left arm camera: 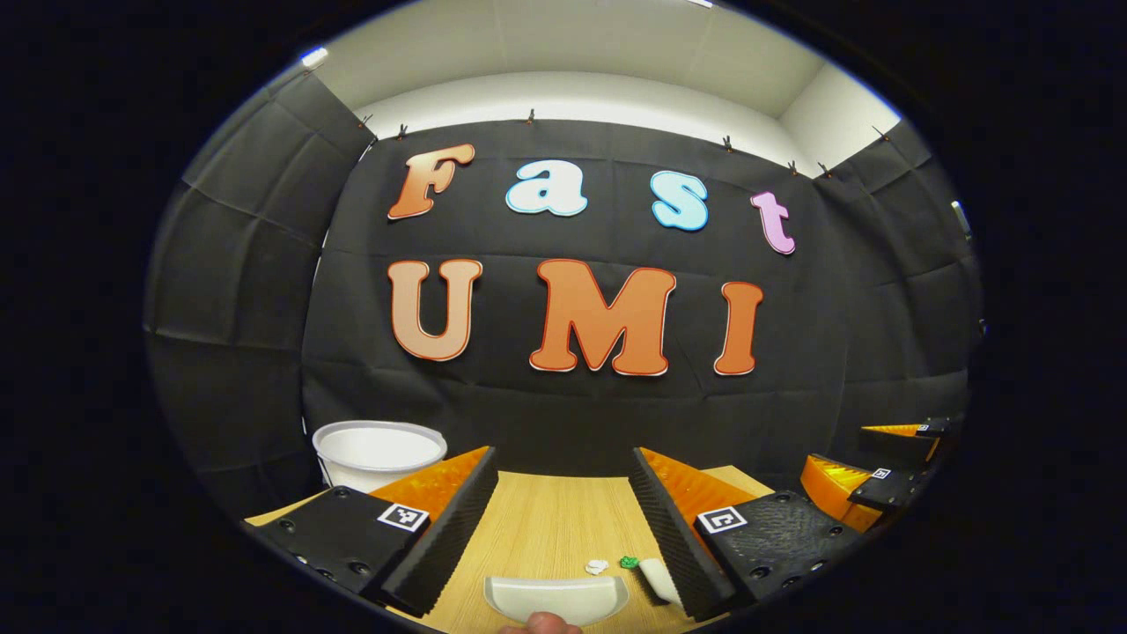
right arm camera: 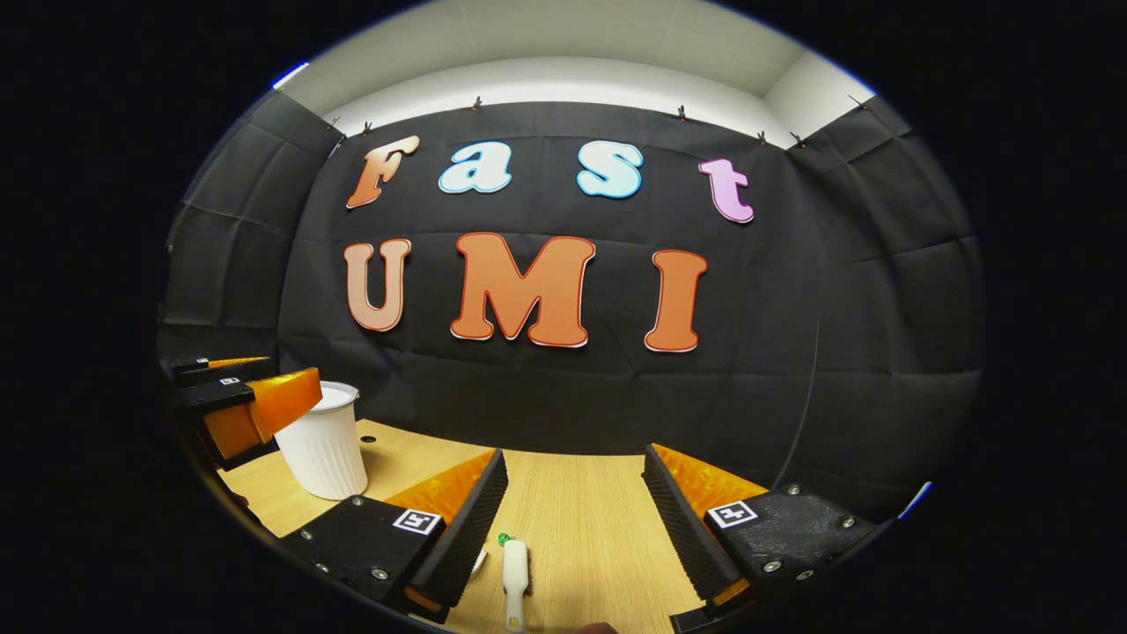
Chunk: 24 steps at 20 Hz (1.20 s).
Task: Pick up the small broom and dustpan from the desktop, sweep the trash into the dustpan with the broom, and then empty the trash into the garbage bin.
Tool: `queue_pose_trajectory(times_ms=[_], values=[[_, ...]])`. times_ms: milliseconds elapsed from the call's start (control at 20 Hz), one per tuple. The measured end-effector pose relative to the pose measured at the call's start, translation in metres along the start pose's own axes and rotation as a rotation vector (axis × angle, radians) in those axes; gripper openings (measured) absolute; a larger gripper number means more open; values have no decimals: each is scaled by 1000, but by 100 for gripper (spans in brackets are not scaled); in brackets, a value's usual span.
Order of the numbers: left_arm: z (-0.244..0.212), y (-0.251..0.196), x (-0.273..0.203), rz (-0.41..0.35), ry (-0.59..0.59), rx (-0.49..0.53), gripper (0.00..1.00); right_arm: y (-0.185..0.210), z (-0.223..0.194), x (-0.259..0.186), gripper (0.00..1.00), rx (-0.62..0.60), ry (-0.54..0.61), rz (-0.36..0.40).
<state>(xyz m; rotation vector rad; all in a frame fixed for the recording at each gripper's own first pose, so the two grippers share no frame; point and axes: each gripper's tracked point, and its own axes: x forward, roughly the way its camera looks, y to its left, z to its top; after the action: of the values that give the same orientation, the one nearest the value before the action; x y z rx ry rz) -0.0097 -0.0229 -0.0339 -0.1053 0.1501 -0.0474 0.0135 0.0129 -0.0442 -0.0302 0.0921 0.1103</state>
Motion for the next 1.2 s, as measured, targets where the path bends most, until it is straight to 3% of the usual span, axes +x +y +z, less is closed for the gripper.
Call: queue_pose_trajectory(times_ms=[250, 650, 1200], values=[[-9, 10, 5, 16, 40, -19, 94, 2, -4, 2, 94, 1, 21, -8], [-12, 22, 13, 1, 26, 38, 95, 6, 4, 3, 94, -26, -12, -63], [-40, 48, 11, -76, 87, 16, 95, 31, -5, -7, 94, -75, 24, -141]])
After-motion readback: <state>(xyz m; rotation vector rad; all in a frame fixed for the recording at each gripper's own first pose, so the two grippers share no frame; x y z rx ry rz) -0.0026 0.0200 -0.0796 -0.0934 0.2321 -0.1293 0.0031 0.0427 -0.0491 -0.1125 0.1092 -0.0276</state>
